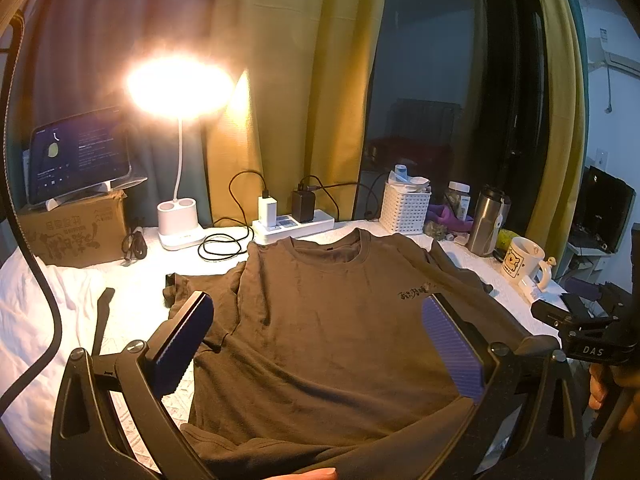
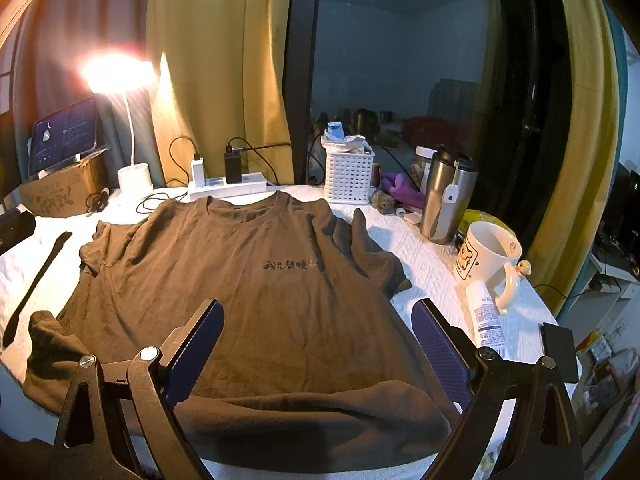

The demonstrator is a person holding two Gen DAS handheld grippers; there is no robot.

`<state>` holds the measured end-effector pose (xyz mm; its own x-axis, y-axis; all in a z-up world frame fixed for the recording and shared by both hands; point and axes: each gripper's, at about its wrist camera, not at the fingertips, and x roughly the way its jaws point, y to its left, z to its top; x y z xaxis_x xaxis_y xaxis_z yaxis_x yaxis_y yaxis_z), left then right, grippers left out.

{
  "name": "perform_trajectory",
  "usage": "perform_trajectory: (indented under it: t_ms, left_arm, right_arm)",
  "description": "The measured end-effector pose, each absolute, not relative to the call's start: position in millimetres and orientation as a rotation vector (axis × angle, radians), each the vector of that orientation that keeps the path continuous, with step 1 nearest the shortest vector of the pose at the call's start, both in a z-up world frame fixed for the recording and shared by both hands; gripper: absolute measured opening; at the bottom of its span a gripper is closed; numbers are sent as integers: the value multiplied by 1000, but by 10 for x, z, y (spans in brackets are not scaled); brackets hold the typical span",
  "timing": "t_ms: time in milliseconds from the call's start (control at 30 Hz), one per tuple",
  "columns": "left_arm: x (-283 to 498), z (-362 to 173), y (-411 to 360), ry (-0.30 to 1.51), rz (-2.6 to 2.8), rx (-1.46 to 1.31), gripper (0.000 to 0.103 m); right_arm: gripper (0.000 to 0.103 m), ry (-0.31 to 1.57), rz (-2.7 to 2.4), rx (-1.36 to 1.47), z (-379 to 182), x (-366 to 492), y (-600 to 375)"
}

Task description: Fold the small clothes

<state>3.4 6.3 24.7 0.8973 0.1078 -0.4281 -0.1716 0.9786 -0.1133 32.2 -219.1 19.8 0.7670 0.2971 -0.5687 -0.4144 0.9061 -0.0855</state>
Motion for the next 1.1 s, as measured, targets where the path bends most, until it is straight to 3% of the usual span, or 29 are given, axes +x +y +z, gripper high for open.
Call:
perform_trajectory:
  t_ms: [1100]
  left_arm:
    - [49, 253, 92, 436, 148, -154, 103]
  right_arm:
    - [96, 598, 388, -220, 142, 394, -2138]
